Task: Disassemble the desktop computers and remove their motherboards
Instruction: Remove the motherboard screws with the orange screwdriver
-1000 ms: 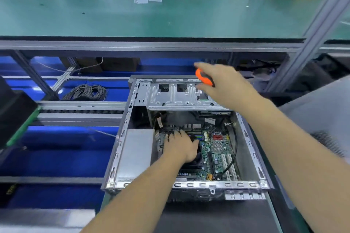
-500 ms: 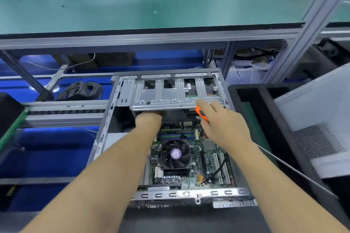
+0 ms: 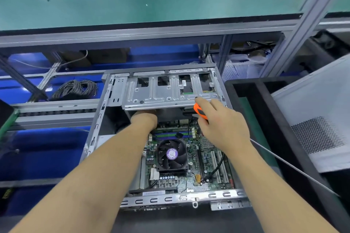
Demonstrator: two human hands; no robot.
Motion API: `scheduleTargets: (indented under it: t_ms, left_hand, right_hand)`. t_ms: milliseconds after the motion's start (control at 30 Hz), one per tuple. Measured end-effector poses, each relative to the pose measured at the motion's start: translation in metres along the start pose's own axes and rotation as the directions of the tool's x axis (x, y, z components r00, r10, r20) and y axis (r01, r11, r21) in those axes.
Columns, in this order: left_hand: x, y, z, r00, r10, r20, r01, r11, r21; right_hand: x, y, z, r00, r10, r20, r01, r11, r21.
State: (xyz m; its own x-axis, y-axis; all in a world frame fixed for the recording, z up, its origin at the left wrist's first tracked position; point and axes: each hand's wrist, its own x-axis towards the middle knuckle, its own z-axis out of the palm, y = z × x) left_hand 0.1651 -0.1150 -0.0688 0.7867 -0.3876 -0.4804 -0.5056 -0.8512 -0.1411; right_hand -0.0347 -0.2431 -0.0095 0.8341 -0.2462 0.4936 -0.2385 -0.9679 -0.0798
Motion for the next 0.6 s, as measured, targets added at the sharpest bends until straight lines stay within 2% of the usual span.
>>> scheduleTargets:
  t_ms: [67, 233, 433, 600]
  left_hand:
    - [0.0022, -0.0038, -0.0019, 1.000, -0.017, 0.023, 0.017, 1.000, 0.007]
    - [0.0049, 0.0005, -0.0019, 0.998, -0.062, -0.029, 0.060, 0.996, -0.073]
    - [0.0064, 0.0004, -0.0032, 0.998, -0.057, 0.018, 0.058, 0.995, -0.076]
    - [0.0044, 0.0044, -0.0008, 0.996, -0.055, -0.068, 0.049, 0.996, -0.079]
  right_hand:
    - [0.0002, 0.0000, 0.0005, 1.000, 0.015, 0.000, -0.015, 1.000, 0.004]
    - [0.0000, 0.0000, -0.0001, 0.999, 0.034, -0.010, -0.034, 0.999, 0.028]
    - [0.0001, 0.0003, 0.0006, 0.999, 0.033, 0.002, -0.033, 0.999, 0.032]
    - [-0.0002, 0.0001, 0.0000, 0.999, 0.033, 0.010, -0.033, 0.999, 0.027]
